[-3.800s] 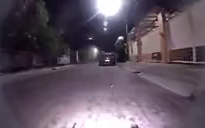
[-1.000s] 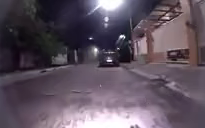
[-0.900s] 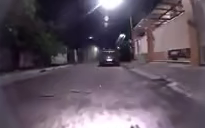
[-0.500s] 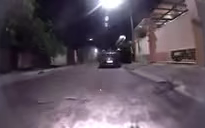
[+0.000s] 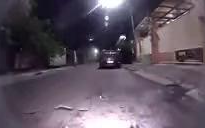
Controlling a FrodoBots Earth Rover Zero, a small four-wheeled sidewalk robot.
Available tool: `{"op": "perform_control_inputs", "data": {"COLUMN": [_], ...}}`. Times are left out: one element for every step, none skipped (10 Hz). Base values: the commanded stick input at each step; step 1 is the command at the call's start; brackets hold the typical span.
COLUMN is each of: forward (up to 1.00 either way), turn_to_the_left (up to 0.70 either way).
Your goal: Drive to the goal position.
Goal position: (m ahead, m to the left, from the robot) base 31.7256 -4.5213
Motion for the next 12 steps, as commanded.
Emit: {"op": "perform_control_inputs", "data": {"forward": [0.7,0.7,0.7,0.7,0.7,0.7,0.7,0.7,0.7,0.7,0.7,0.7], "turn_to_the_left": [0.0,0.0,0.0,0.0,0.0,0.0,0.0,0.0,0.0,0.0,0.0,0.0]}}
